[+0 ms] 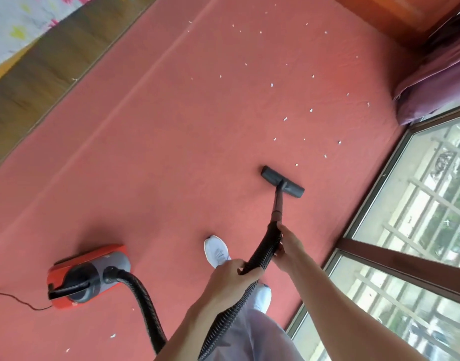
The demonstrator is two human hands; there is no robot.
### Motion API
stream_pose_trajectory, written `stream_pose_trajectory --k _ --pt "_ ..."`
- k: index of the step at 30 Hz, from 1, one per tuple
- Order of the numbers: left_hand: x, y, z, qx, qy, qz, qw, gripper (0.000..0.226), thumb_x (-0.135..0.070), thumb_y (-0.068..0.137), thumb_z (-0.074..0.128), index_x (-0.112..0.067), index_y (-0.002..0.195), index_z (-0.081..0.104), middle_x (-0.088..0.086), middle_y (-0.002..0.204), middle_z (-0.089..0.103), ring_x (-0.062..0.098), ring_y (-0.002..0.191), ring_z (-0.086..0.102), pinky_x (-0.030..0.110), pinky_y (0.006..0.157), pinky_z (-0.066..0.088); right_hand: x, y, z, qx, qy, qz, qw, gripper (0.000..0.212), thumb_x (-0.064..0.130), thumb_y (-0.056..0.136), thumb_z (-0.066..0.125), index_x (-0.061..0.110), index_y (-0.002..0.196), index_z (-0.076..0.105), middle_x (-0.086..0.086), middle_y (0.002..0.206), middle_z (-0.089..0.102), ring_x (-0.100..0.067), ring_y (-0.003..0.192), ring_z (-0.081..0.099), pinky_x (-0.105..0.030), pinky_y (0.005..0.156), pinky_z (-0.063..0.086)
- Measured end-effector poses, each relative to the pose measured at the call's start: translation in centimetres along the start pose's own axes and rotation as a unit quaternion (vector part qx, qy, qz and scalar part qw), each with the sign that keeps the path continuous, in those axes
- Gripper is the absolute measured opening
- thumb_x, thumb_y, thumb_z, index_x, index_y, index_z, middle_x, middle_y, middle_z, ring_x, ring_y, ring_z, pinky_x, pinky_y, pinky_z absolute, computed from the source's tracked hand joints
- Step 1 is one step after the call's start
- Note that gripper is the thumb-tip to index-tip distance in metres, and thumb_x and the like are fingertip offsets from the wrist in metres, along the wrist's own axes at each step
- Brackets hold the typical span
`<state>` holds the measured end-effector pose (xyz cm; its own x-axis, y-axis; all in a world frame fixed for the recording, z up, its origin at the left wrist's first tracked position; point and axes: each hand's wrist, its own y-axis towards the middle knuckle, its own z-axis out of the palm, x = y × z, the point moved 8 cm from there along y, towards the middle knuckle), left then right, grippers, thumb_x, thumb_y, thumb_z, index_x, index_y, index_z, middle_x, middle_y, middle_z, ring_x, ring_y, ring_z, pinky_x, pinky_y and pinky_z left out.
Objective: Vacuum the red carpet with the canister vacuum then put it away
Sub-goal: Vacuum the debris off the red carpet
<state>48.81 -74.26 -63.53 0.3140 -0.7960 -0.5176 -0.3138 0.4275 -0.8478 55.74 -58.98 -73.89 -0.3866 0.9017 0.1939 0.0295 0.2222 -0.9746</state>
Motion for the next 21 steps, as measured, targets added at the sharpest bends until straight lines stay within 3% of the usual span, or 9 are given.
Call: stream_pose_trajectory --k 3,6,10,14,18,21 --pt "-0.2 0.6 0.7 -0.015 -0.019 0.003 1.0 0.029 -0.049 0.079 0.062 -0.021 0.081 0.064 -0.002 0.065 0.061 0.014 0.061 0.058 0.026 0.059 0.042 1.5 0.4 0.6 0.021 0.039 -0.006 0.999 0.033 0.033 0.091 0.064 0.009 0.112 0.058 -0.006 0.081 0.057 -0.019 0.069 0.055 -0.032 0.062 0.048" --pt "-1.8 0.5 0.7 -0.02 -0.014 0.014 1.0 0.033 -0.056 0.071 0.057 -0.033 0.092 0.066 -0.01 0.071 0.07 0.009 0.072 0.067 0.029 0.069 0.05 3.1 -0.2 0.4 0.059 0.05 -0.006 0.997 0.033 0.03 0.091 0.064 0.006 0.112 0.056 -0.008 0.081 0.053 -0.019 0.069 0.054 -0.032 0.066 0.048" --pt "-4.1 -0.5 -1.0 -0.016 -0.034 0.042 0.998 0.023 -0.045 0.082 0.067 -0.029 0.097 0.067 -0.015 0.061 0.063 -0.005 0.054 0.059 0.016 0.056 0.044 4.3 -2.5 0.6 0.103 0.039 -0.02 0.994 0.033 0.032 0.093 0.06 0.004 0.111 0.055 -0.007 0.08 0.052 -0.018 0.069 0.051 -0.03 0.068 0.044" --pt "-4.5 -1.4 -2.8 0.003 -0.014 0.04 0.999 0.021 -0.046 0.077 0.071 -0.028 0.086 0.064 -0.013 0.066 0.063 -0.003 0.054 0.058 0.012 0.052 0.041 2.9 -3.9 0.9 0.117 0.013 -0.005 0.993 0.043 0.035 0.093 0.06 -0.001 0.115 0.055 -0.013 0.085 0.058 -0.02 0.069 0.053 -0.031 0.061 0.044" --pt "-3.1 -0.5 -3.6 0.006 0.011 0.001 1.0 0.026 -0.048 0.075 0.066 -0.023 0.08 0.062 -0.009 0.065 0.063 0.007 0.055 0.061 0.025 0.057 0.047 2.4 -3.0 2.2 0.078 0.026 -0.013 0.997 0.032 0.022 0.096 0.056 -0.003 0.117 0.054 -0.02 0.091 0.066 -0.026 0.076 0.066 -0.033 0.067 0.051" --pt "-2.8 0.7 -3.8 -0.027 0.018 -0.001 0.999 0.024 -0.045 0.084 0.065 -0.025 0.074 0.056 -0.01 0.06 0.058 0.007 0.052 0.055 0.021 0.051 0.04 3.1 -1.5 4.0 0.046 0.008 -0.023 0.999 0.027 0.021 0.094 0.06 0.0 0.112 0.055 -0.015 0.082 0.065 -0.025 0.068 0.065 -0.034 0.065 0.052"
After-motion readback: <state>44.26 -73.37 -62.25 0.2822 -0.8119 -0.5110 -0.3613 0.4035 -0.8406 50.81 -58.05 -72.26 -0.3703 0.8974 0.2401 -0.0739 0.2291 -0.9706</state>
